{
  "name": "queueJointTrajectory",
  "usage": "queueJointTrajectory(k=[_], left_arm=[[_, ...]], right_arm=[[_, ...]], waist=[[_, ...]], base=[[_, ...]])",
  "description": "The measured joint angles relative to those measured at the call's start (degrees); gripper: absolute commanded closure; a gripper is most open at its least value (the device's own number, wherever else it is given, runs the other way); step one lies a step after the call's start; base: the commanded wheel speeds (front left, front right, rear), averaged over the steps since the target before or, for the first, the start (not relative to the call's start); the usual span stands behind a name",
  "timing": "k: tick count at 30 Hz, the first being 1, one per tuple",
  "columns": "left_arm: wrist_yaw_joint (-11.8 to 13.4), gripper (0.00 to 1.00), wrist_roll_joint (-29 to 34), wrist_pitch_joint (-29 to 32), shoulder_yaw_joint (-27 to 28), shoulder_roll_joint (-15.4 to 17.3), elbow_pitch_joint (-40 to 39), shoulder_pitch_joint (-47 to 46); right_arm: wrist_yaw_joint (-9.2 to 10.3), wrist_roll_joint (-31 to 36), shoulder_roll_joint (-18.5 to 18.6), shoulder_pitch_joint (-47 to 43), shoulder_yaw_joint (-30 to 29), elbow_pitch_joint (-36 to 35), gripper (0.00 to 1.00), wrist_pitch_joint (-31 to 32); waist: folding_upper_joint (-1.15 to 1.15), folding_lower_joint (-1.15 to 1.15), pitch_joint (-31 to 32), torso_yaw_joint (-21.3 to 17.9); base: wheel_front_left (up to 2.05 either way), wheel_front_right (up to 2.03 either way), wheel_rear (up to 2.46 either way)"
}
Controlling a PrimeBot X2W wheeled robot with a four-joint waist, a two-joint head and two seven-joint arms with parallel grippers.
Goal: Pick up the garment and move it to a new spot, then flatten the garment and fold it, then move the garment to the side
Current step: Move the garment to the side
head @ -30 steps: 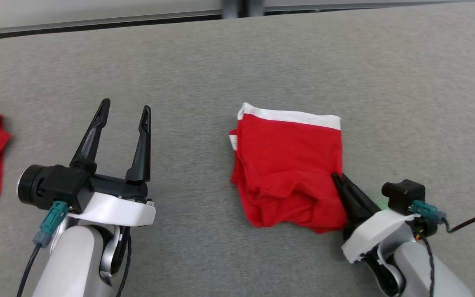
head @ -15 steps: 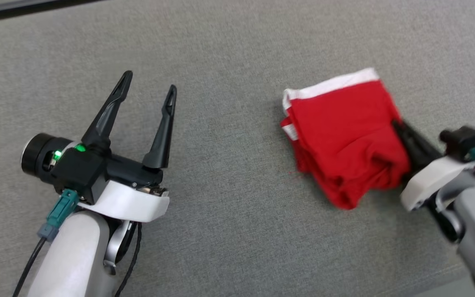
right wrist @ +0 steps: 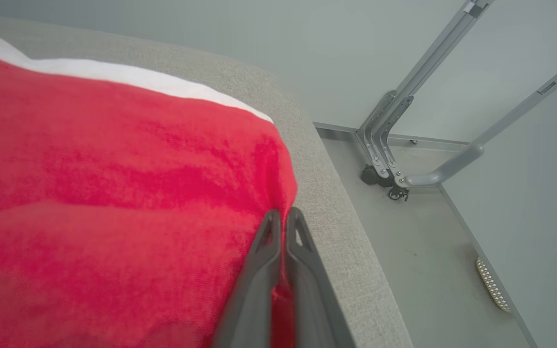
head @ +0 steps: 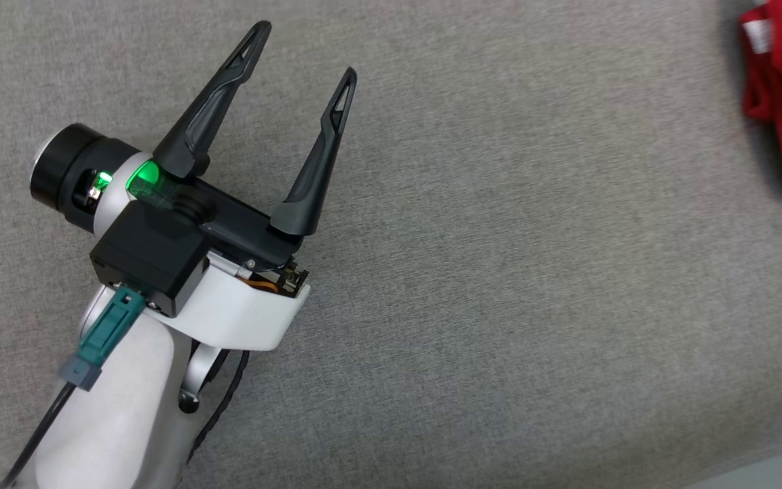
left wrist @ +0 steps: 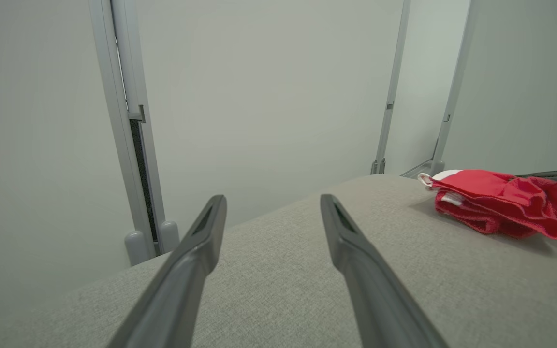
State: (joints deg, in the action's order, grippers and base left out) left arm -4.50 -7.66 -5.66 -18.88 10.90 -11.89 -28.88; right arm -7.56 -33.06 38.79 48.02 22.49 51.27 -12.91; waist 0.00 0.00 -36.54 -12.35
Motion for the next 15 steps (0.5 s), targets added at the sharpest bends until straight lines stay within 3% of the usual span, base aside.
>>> queueJointTrajectory(k=[6, 7, 8, 9, 15], left_arm=[[-0.2, 0.0, 0.1, -0.2, -0.4, 0.4, -0.4, -1.5], [-0.2, 0.0, 0.1, -0.2, -0.4, 0.4, -0.4, -1.8], [-0.2, 0.0, 0.1, -0.3, -0.5, 0.4, -0.3, -2.0], [-0.2, 0.0, 0.1, -0.4, -0.5, 0.4, -0.1, -2.0], [0.3, 0.0, 0.0, -1.1, -0.3, 0.8, 2.2, -1.2]], right_arm=[[0.0, -0.7, 0.8, 3.8, -3.5, 3.5, 1.0, -1.2], [0.0, -0.7, 0.6, 4.1, -3.8, 4.2, 0.8, -1.2], [0.0, -0.6, 0.2, 4.5, -4.3, 5.1, 0.49, -1.2], [0.0, -0.5, -0.3, 4.8, -4.8, 6.1, 0.0, -1.2], [0.01, 0.4, -2.8, 3.8, -7.5, 7.4, 0.0, -1.9]], waist=[[0.0, 0.0, -3.3, 1.6], [0.0, 0.0, -3.6, 1.7], [0.0, 0.0, -3.7, 1.8], [0.0, 0.0, -3.7, 1.8], [0.0, 0.0, -1.6, 1.2]], base=[[0.0, 0.0, 0.0], [0.0, 0.0, 0.0], [0.0, 0.0, 0.0], [0.0, 0.0, 0.0], [0.0, 0.0, 0.0]])
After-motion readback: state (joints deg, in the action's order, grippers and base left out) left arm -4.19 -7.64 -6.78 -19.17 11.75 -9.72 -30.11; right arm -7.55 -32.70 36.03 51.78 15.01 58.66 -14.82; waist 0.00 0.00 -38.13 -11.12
